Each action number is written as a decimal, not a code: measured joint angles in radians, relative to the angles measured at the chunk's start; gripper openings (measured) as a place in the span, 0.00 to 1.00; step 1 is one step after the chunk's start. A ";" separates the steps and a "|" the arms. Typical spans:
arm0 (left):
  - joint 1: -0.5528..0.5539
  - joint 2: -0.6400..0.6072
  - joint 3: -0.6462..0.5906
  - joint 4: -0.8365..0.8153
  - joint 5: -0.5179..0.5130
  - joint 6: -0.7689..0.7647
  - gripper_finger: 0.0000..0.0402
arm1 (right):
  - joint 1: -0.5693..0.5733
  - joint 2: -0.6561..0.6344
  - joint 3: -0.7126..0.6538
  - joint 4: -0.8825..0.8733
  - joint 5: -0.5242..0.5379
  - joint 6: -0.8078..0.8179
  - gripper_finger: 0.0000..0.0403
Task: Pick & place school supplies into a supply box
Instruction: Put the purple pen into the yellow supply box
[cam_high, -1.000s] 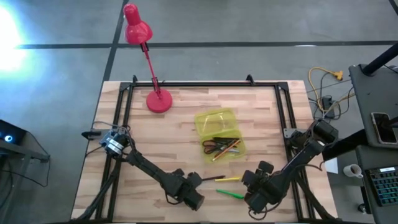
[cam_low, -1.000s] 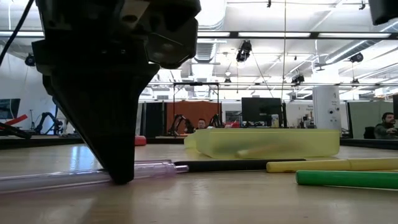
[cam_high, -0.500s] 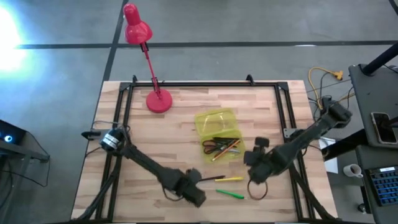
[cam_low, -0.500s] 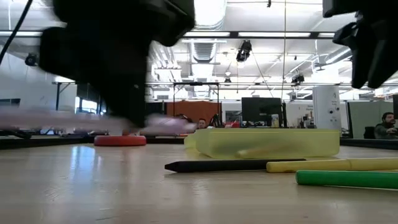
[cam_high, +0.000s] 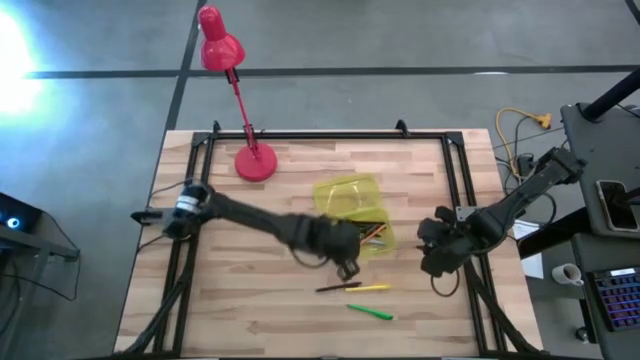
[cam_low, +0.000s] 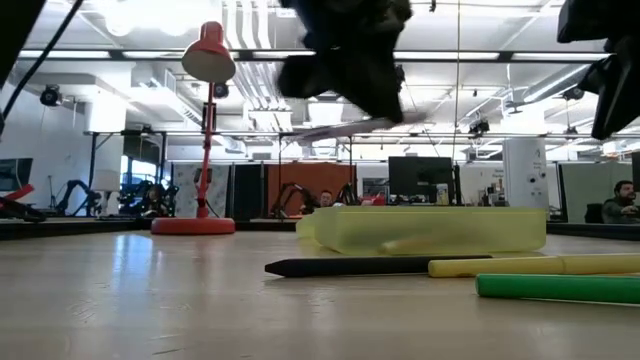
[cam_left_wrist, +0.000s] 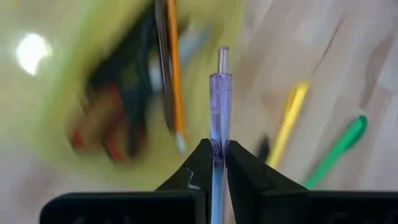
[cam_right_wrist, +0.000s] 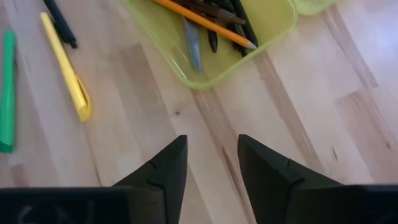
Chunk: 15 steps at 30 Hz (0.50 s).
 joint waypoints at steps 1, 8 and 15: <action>0.022 0.000 0.008 0.020 0.000 0.090 0.03 | 0.000 -0.004 0.000 0.003 0.001 0.000 0.32; 0.150 -0.001 0.003 0.071 0.074 0.356 0.05 | 0.000 0.011 0.000 0.017 0.037 0.037 0.32; 0.192 -0.001 -0.087 0.187 0.109 0.399 0.06 | -0.001 0.027 0.000 0.017 0.056 0.085 0.31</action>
